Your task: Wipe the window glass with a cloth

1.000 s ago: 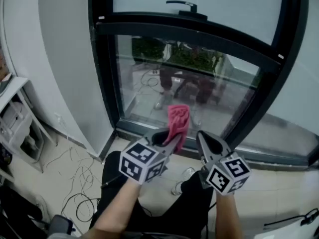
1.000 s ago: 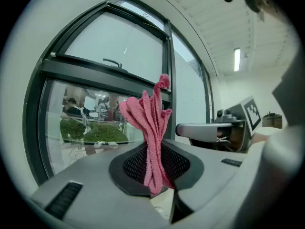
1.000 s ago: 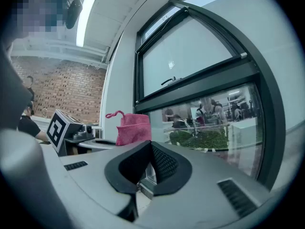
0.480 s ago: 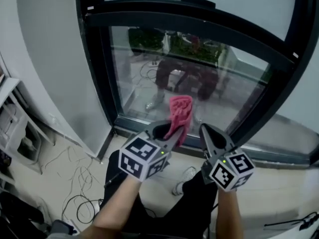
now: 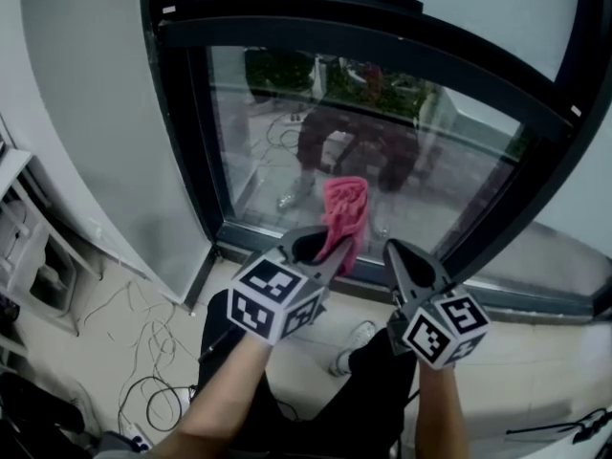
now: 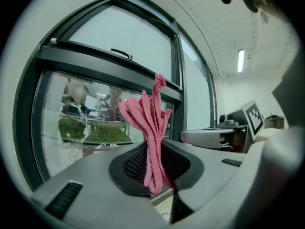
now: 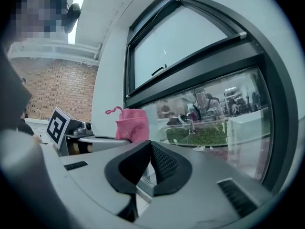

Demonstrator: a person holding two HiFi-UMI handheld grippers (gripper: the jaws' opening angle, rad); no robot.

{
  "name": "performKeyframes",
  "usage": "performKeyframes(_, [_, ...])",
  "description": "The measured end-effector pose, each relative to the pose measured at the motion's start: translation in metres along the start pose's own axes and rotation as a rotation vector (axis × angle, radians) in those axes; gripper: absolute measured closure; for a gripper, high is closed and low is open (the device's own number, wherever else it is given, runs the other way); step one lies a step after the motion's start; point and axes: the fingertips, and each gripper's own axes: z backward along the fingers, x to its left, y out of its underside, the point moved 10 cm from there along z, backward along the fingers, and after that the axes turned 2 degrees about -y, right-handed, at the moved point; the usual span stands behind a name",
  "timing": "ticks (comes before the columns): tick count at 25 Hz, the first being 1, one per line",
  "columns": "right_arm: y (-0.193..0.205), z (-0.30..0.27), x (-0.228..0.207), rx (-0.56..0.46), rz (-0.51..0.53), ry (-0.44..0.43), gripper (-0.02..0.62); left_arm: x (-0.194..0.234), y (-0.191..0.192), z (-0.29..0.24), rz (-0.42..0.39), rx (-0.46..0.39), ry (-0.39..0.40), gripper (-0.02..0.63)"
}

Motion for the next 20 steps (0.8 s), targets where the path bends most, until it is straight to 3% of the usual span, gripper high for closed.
performKeyframes(8, [-0.016,0.021,-0.023,-0.034,0.008,0.087,0.603,-0.014,-0.025,-0.036,-0.055,0.003,0.055,0.54])
performKeyframes(20, [-0.025,0.086,-0.086,-0.046,-0.012,0.267,0.603,-0.071,-0.064,-0.136,-0.138,-0.014,0.187,0.54])
